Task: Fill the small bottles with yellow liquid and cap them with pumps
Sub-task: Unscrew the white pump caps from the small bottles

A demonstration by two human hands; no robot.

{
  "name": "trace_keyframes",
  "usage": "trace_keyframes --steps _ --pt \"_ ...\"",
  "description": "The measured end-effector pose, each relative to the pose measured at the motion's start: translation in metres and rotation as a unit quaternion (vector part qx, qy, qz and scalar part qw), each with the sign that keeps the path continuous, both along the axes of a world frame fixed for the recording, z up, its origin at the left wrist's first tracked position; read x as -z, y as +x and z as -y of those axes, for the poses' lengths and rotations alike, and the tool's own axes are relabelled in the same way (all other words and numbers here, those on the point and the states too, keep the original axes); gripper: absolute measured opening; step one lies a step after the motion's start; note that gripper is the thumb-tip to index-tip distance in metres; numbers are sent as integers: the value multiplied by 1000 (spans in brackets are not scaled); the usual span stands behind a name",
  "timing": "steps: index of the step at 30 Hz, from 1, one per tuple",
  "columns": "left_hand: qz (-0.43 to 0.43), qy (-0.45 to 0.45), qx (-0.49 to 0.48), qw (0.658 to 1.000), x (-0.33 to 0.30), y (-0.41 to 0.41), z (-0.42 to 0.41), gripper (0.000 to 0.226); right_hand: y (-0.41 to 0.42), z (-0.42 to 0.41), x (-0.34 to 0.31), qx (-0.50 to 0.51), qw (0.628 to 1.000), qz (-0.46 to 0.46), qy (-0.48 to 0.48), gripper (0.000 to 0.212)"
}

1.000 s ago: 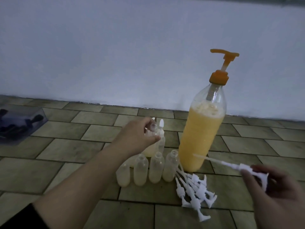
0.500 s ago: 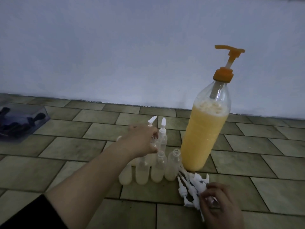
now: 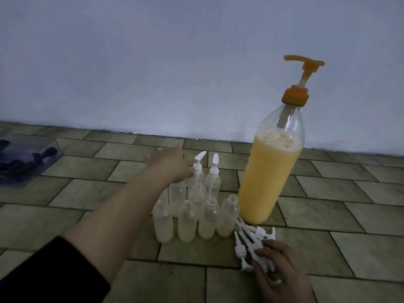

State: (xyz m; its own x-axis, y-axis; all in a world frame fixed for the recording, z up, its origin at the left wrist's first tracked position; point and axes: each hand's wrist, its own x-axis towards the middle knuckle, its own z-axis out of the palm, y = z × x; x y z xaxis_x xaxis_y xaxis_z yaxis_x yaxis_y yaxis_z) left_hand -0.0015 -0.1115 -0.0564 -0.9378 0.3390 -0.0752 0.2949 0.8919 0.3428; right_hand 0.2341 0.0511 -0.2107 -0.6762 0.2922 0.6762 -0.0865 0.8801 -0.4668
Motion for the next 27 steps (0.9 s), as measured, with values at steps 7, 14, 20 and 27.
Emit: trace_keyframes --steps 7,14,20,27 --pt "142 -89 100 981 -5 -19 -13 53 -2 2 -6 -6 999 -18 -29 22" --pt "187 -53 118 974 6 -27 -15 43 -4 3 -10 -12 999 -42 -27 18" --pt "184 -4 113 976 14 -31 -13 35 -6 9 -21 -10 998 -43 -39 17" --pt "150 204 44 966 -5 -24 0 36 -22 21 -65 15 993 -121 -4 16"
